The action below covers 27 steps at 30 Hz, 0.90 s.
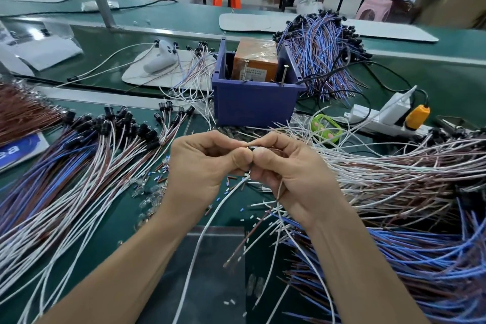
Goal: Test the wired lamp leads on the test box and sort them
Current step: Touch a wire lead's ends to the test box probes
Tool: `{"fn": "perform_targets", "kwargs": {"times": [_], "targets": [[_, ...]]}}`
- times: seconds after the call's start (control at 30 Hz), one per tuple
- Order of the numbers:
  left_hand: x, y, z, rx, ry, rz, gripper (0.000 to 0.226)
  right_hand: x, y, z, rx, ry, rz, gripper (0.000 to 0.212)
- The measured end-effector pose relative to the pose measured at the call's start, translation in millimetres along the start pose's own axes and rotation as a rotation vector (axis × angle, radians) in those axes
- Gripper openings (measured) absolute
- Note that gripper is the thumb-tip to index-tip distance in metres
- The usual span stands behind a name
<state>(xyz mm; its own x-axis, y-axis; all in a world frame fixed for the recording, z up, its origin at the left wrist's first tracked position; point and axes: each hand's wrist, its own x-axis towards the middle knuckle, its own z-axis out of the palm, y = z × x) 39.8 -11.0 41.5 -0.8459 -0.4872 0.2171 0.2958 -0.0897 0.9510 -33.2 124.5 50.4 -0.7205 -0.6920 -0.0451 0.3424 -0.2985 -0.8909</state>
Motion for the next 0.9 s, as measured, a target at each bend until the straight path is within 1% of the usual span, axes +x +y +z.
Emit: {"fn": "perform_targets", "kwargs": {"times": [0.1, 0.2, 0.3, 0.37, 0.43, 0.57, 0.73, 0.8, 0.9], "targets": [[0, 2, -1, 0.011, -0.035, 0.001, 0.009, -3, 0, -3, -0.065, 0.017, -0.007, 0.007], [5, 0, -1, -0.049, -0.092, -0.129, 0.009, -4, -2, -8, -0.076, 0.041, -0.002, 0.008], [5, -3, -2, -0.148, -0.129, -0.274, 0.015, -6, -4, -9, -0.081, 0.013, 0.003, 0.008], [4, -4, -1, -0.190, -0.190, -0.330, 0.024, -8, -4, -10, -0.098, -0.018, -0.001, 0.007], [4, -3, -1, -0.214, -0.232, -0.365, 0.023, -8, -5, -12, -0.116, -0.031, -0.014, 0.008], [5, -6, -4, -0.224, -0.211, -0.403, 0.025, -6, -1, -12, -0.153, -0.021, -0.017, 0.008], [5, -10, -8, -0.168, -0.200, -0.373, 0.020, -6, 5, -13, -0.145, -0.009, 0.006, 0.009], [6, -10, -8, -0.149, -0.195, -0.377, 0.019, -6, 5, -13, -0.145, -0.008, 0.012, 0.011], [7, -8, -8, -0.152, -0.183, -0.386, 0.025, -4, 8, -9, -0.166, 0.018, 0.000, 0.020]]}}
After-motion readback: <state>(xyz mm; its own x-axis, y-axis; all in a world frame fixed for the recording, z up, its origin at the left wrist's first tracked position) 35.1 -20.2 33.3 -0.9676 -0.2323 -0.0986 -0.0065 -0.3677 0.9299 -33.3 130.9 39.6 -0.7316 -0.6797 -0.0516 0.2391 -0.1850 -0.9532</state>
